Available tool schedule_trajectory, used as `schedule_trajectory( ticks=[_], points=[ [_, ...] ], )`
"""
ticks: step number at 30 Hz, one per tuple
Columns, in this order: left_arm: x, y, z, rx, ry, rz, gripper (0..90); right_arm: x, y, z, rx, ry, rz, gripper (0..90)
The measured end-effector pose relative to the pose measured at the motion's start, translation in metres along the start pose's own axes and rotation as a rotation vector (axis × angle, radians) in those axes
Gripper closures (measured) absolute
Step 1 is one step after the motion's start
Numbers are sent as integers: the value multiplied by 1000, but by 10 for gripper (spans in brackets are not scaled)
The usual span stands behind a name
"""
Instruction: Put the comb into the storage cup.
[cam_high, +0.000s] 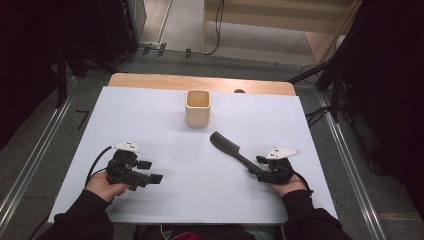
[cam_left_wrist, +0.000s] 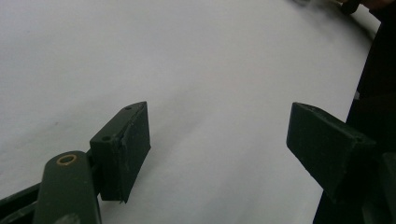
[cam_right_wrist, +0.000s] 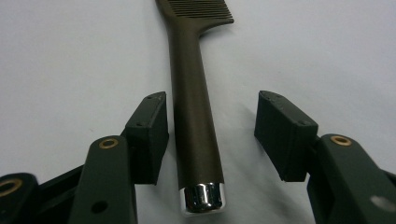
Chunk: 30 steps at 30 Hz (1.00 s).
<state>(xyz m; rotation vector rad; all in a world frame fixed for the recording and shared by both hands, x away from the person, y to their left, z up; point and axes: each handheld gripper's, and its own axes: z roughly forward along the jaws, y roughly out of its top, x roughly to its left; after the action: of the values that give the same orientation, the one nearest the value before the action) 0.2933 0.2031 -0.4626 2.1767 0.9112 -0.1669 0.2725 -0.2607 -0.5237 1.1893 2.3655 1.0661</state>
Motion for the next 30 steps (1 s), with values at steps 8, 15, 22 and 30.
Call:
schedule_trajectory(
  ticks=[8,15,22,30],
  points=[
    [0,0,0,1,1,0,221,3,0,1,3,-27,-22,492],
    [0,0,0,2,1,-1,221,6,1,1,1,-15,-22,616],
    [0,0,0,5,2,0,221,6,2,2,-2,-11,-21,695],
    [0,0,0,-2,-3,-2,221,7,6,3,20,-16,-1,701]
  ],
)
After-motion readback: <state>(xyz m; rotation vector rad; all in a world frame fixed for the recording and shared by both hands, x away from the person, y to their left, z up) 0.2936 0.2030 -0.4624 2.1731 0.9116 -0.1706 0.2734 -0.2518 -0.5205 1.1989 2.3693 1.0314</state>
